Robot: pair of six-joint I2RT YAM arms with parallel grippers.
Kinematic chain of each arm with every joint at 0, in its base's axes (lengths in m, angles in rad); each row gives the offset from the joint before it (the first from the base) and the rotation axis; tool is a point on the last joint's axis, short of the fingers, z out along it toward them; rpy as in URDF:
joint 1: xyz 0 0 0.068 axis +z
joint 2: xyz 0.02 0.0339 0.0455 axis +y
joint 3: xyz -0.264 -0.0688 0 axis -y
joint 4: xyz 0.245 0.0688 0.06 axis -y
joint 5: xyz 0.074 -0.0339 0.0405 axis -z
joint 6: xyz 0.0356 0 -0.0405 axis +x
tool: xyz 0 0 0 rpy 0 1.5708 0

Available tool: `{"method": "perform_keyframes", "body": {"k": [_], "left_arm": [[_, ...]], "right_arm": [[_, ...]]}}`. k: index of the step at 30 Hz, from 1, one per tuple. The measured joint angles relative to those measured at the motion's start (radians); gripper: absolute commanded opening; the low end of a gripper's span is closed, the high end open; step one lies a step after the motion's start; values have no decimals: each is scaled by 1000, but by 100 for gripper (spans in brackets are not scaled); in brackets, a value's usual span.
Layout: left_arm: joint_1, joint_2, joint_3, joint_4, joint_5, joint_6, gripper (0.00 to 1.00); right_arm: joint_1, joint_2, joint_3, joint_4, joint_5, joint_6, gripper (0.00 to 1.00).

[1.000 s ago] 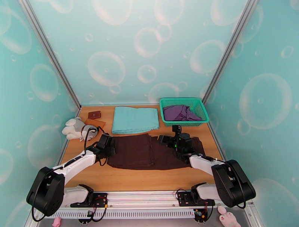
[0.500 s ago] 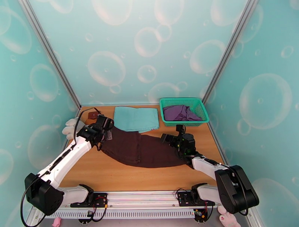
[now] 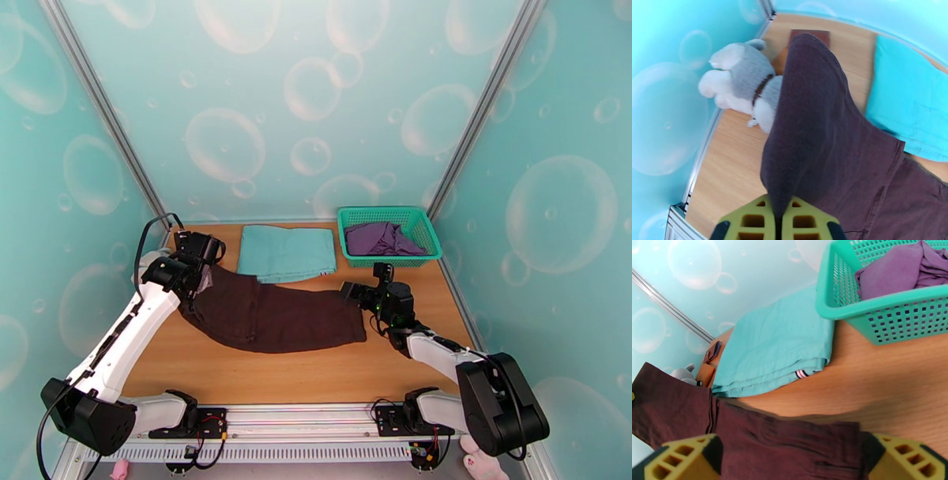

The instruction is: Fold and stack the trousers

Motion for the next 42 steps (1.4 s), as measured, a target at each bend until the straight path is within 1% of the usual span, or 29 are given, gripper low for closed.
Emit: {"method": "perform_keyframes", "body": {"k": [4, 8, 13, 18, 25, 32, 37, 42], "left_arm": [[0, 6, 20, -28, -65, -5, 0], [-23, 9, 14, -16, -56, -4, 0], [-102, 8, -21, 36, 21, -8, 0], [-179, 8, -29, 97, 91, -13, 0], [-210, 8, -68, 219, 204, -27, 0], [-240, -9, -187, 364, 322, -75, 0], [-274, -24, -251, 453, 386, -124, 0], [-346, -11, -280, 517, 401, -203, 0]], "right_arm": [[0, 26, 0, 3, -21, 0, 99], [2, 83, 2, 5, -50, 0, 98], [6, 146, 14, 5, -90, 4, 94], [8, 151, 17, 7, -100, 7, 94], [8, 151, 24, -2, -100, 7, 94], [5, 149, 31, -29, -98, 7, 92], [-3, 142, 31, -39, -95, 8, 82], [-16, 143, 31, -48, -97, 20, 64]]}}
